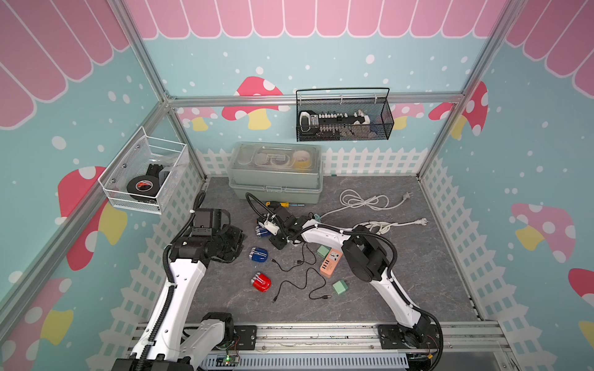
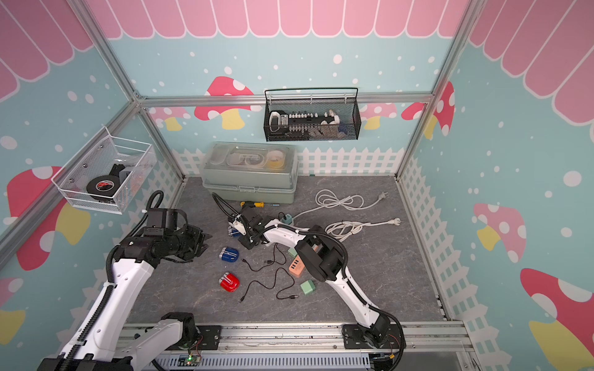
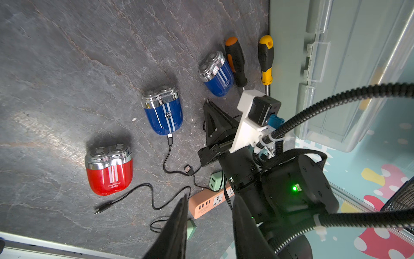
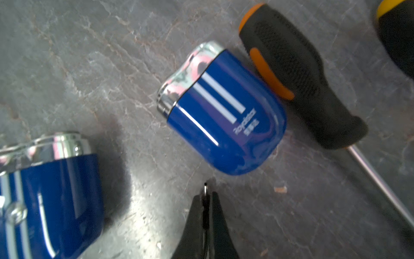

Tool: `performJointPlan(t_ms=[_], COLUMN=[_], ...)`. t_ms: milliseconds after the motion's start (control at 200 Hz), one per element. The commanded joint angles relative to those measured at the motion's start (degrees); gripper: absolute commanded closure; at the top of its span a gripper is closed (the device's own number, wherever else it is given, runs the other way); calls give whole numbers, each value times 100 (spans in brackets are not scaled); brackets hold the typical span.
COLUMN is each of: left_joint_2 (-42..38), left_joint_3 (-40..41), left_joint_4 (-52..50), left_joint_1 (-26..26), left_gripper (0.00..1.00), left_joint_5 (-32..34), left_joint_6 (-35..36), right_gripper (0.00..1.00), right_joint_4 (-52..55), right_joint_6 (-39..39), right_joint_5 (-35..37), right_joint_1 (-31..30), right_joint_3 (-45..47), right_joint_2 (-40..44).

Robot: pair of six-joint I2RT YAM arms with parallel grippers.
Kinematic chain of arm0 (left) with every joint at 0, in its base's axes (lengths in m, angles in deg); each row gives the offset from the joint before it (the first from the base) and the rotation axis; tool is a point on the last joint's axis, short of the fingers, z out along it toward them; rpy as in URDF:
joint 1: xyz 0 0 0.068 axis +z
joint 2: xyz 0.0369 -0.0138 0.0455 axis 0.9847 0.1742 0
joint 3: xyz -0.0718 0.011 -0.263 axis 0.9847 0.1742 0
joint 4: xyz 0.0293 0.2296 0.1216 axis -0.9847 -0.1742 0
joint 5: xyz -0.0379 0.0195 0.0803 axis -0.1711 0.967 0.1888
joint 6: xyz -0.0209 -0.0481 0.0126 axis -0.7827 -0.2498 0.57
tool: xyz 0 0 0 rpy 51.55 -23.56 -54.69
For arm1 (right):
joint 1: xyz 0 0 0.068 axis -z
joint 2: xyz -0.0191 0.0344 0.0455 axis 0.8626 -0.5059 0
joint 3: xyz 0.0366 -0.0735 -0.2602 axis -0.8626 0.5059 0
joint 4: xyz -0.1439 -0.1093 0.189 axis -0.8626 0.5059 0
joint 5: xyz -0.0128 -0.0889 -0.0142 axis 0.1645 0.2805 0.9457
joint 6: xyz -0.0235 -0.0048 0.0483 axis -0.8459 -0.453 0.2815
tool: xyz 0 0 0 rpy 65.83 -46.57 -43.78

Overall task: Charge the electric shaver
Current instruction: Pick up the charging cable from the center of the board.

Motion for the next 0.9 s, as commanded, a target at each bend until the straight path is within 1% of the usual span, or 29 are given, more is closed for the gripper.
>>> performJointPlan(t_ms=[0,135,240,260,345,430,550,595,630,710,760,815,891], left_joint_2=[94,407,687,750,1088,1530,2010,2054,2079,2160,2193,2238,2271], left_joint_3=[-162,-231,-398,-456,-780,-1216,-1839,-1910,-1904,-1741,-1508,-1217,-1009], left_joint_4=[-92,94,317,352,712,1124,1336,1491,1555,2004,2486,3092,3334], left_joint_1=[35,-12,-168,-204,-396,-626,-835,-883,-899,-915,-924,-941,-941], left_gripper=[66,65,64,64,64,65,68,70,72,75,77,79,80], left_joint_5=[-255,-779,-1237,-1313,-1769,-2402,-3030,-3167,-3209,-3447,-3649,-4014,-4337], left_joint_6=[101,-81,-79,-56,171,648,1706,2138,2375,2529,2499,2460,2842], right_gripper=[100,100,100,100,100,100,100,100,100,100,100,100,100], right_joint_4=[-359,-883,-1254,-1297,-1380,-1531,-1574,-1505,-1493,-1487,-1488,-1542,-1606], right_joint_6=[-120,-66,356,447,847,1439,2168,2371,2525,2717,2775,2897,3154], right_joint_5=[-563,-1197,-1929,-2031,-2656,-3402,-4433,-4674,-5011,-5306,-5422,-5568,-5785], right_joint_1=[67,207,461,509,779,1153,1699,1868,1979,2122,2156,2180,2192], right_joint_3=[379,1333,2099,2216,2541,2744,2864,2863,2873,2927,2933,2906,2798], right_joint_2=[902,2009,2700,2940,3407,3750,3983,4012,4006,4008,3970,3875,3678])
